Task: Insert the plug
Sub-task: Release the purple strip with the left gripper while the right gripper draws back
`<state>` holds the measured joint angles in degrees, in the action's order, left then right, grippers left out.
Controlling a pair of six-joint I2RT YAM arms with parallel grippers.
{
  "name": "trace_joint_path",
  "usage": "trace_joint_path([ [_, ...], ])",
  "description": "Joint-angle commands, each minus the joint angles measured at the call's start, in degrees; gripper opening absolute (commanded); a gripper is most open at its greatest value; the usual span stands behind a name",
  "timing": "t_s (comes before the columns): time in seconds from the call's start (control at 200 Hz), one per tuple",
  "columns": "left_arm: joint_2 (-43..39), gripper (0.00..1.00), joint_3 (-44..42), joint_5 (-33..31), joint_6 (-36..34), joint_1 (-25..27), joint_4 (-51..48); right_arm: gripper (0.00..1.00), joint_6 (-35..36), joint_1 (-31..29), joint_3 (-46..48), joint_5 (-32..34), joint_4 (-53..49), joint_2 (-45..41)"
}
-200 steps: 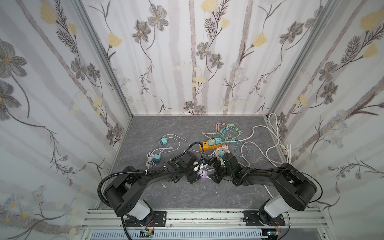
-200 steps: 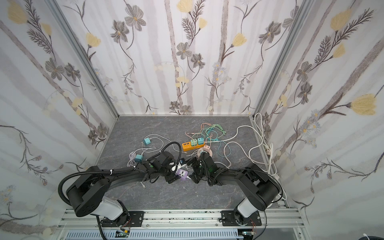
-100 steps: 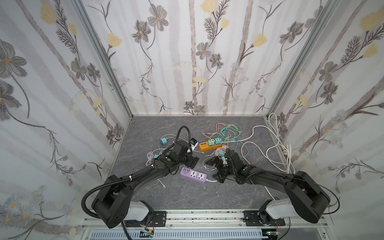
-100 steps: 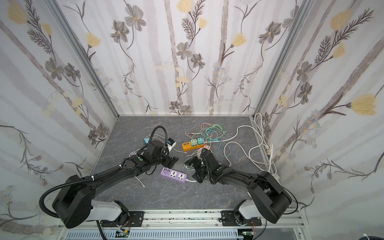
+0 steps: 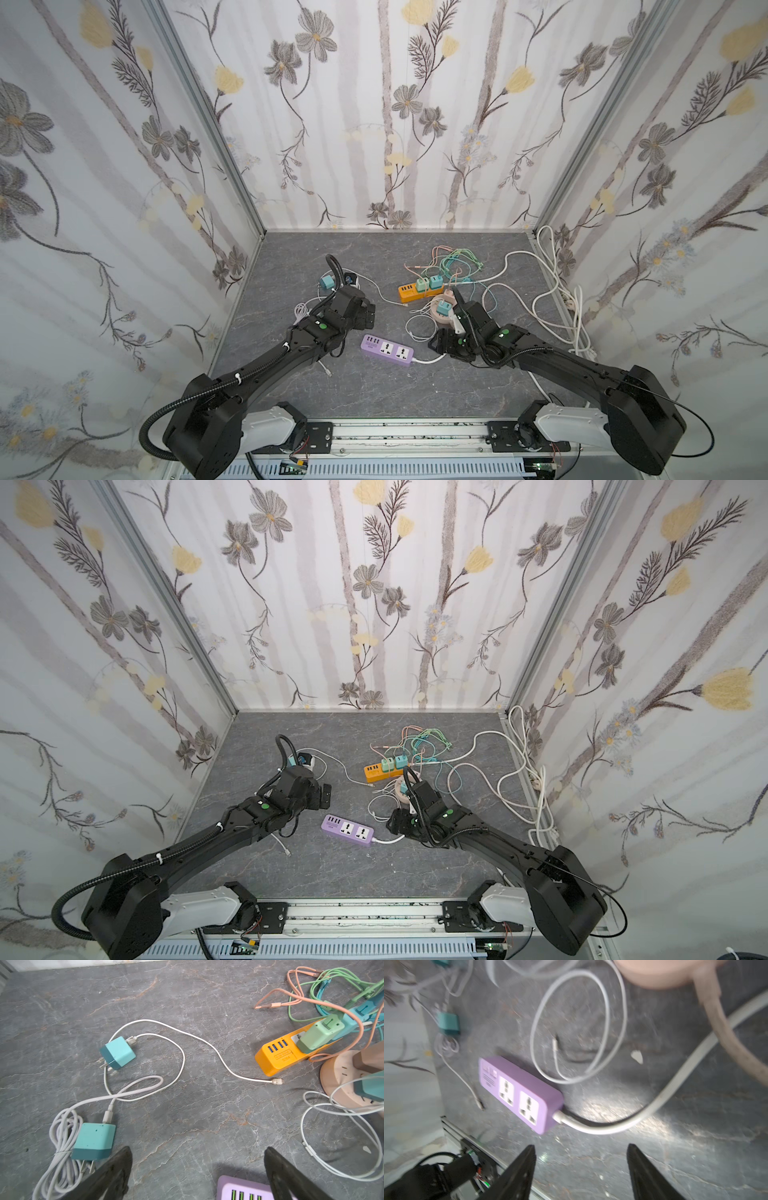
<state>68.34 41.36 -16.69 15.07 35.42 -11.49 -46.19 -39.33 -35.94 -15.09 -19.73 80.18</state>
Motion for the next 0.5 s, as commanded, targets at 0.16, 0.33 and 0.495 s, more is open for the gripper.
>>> trace_joint_path([
  [0.16,-5.69,1.00,-0.88,-9.49,8.72,-0.42,-2.40,0.03,8.84,-2.24,3.86,-4.88,0.36,2.62],
  [0.33,-2.46,1.00,2.79,-12.67,16.49,-3.59,-9.74,0.00,8.43,-2.24,1.82,-2.20,0.79,8.95],
  [0.495,-1.10,1.00,3.90,-9.99,22.38,-7.12,-12.45,0.00,7.75,-2.24,-1.19,2.40,-0.61,13.52],
])
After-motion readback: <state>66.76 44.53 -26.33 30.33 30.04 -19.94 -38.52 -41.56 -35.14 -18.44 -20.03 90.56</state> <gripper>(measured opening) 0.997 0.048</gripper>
